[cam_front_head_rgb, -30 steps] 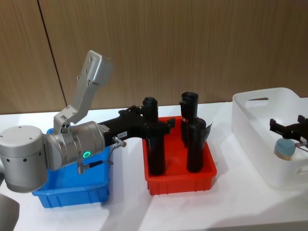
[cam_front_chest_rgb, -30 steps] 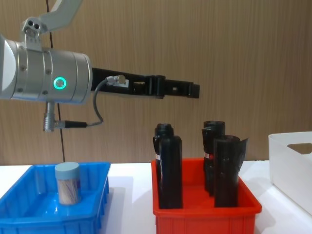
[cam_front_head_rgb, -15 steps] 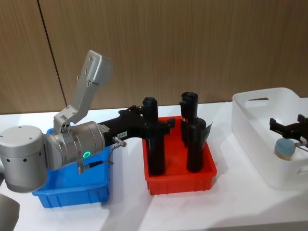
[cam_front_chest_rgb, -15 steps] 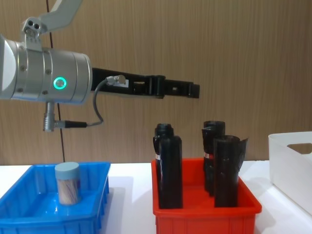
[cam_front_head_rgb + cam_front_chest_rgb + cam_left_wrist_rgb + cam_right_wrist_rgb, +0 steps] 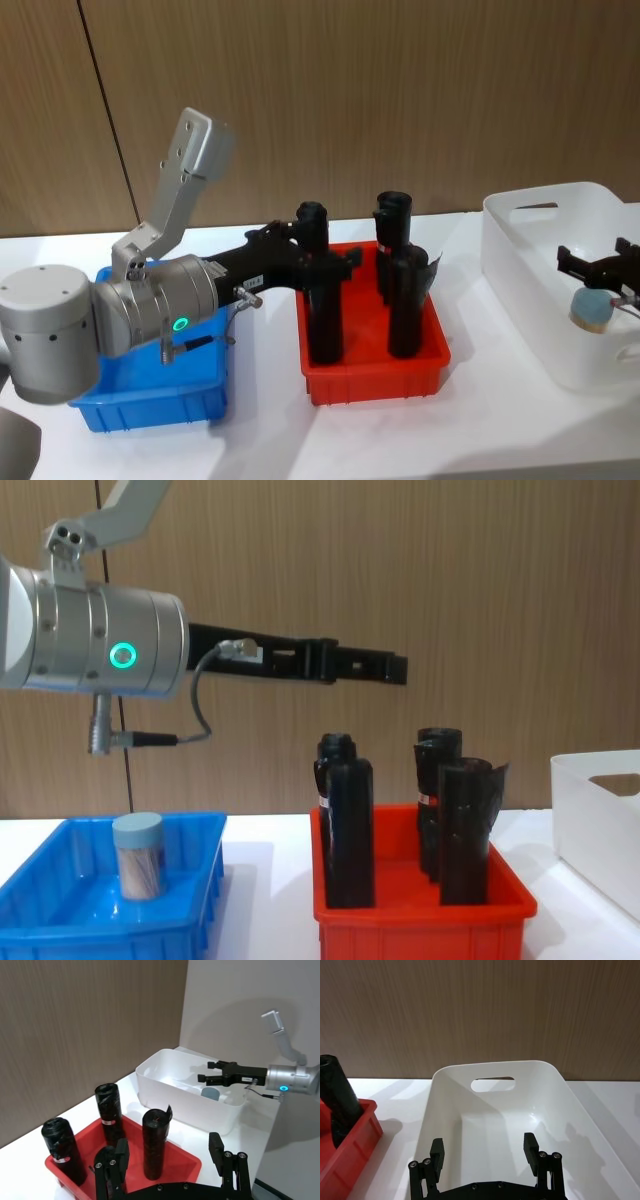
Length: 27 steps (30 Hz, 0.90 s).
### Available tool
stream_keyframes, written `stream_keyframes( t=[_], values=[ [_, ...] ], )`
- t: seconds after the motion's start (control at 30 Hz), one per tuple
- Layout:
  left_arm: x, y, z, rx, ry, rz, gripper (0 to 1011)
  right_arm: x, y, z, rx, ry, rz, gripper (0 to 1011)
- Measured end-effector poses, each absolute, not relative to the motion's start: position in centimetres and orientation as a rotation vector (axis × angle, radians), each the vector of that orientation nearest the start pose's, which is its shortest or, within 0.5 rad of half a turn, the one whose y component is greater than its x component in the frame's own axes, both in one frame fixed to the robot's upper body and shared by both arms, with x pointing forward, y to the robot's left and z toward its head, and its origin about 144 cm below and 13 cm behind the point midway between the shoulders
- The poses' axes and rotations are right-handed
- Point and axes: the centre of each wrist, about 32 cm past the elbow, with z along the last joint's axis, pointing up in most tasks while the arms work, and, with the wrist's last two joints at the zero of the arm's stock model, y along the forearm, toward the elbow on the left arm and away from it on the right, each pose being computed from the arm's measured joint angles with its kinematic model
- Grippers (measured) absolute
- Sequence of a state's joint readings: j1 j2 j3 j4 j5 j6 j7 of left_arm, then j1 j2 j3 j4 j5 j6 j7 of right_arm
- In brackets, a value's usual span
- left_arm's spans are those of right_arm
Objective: Pick the cotton swabs from the blue box and place them into the white box.
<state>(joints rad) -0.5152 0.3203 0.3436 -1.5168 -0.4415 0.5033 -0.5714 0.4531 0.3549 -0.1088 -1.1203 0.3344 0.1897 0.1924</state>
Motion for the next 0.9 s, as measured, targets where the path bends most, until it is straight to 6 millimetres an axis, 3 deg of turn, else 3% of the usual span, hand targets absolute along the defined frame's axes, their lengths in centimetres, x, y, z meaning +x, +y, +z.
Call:
stream_keyframes(
  t=[0.9],
  values=[
    [52.5,20.8,123.9,0.123,-0.117,0.970,1004,51.5,-29.0,118.0,-0.097,0.005,-1.330,1001]
  ],
)
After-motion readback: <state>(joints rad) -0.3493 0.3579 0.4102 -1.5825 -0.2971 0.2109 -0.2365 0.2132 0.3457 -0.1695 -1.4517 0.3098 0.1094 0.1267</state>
